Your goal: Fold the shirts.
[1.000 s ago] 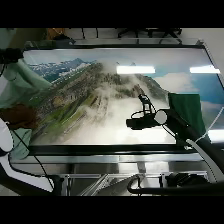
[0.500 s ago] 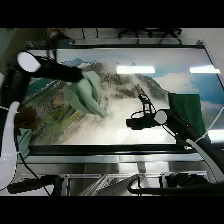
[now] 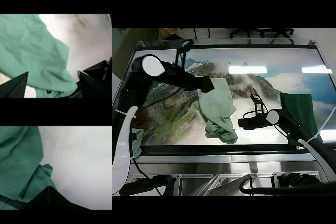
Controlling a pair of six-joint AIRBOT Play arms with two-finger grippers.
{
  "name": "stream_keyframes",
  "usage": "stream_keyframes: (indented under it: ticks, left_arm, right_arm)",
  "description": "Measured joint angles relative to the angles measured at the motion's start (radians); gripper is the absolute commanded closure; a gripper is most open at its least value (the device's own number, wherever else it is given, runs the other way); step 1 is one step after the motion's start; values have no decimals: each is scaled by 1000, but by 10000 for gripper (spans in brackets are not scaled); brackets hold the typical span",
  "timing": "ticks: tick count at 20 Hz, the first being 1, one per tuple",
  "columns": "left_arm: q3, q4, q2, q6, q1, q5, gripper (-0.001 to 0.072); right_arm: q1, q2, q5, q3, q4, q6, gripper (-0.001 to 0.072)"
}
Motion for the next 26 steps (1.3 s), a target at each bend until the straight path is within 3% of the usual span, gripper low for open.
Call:
stream_keyframes:
  ticks: [2,3,4,5,8,14,15,16,17,20,22,23,24,26]
  left_arm:
    - [-53,0,14,-5,52,-79,13]
    - [-113,-1,29,-5,71,-98,14]
    - [-185,-8,47,-3,83,-99,14]
    - [-271,-24,70,9,89,-89,14]
    - [-549,-126,138,86,69,23,13]
    - [-930,-227,175,176,-60,409,24]
    - [-951,-239,164,186,-82,459,174]
    - [-958,-247,151,194,-101,494,375]
    - [-958,-253,135,204,-120,524,486]
    - [-934,-260,90,219,-149,571,489]
    - [-922,-261,75,229,-148,583,689]
    - [-918,-262,71,235,-141,583,689]
    - [-915,-262,68,240,-130,577,689]
    - [-912,-262,64,256,-99,551,689]
  right_arm:
    - [0,0,11,0,16,-9,686]
    - [-2,0,13,0,21,-19,625]
    - [-7,0,15,0,24,-29,370]
    - [-13,0,18,3,29,-39,266]
    - [-25,0,22,16,57,-123,269]
    - [-66,-99,-40,150,97,-251,267]
    - [-77,-137,-45,188,111,-272,268]
    - [-86,-176,-48,224,130,-293,268]
    - [-93,-220,-51,264,156,-316,267]
    - [-104,-347,-51,358,232,-367,268]
    - [-107,-414,-37,397,270,-383,269]
    - [-108,-439,-32,410,284,-392,271]
    - [-109,-458,-26,419,294,-401,299]
    - [-112,-483,-22,430,307,-420,655]
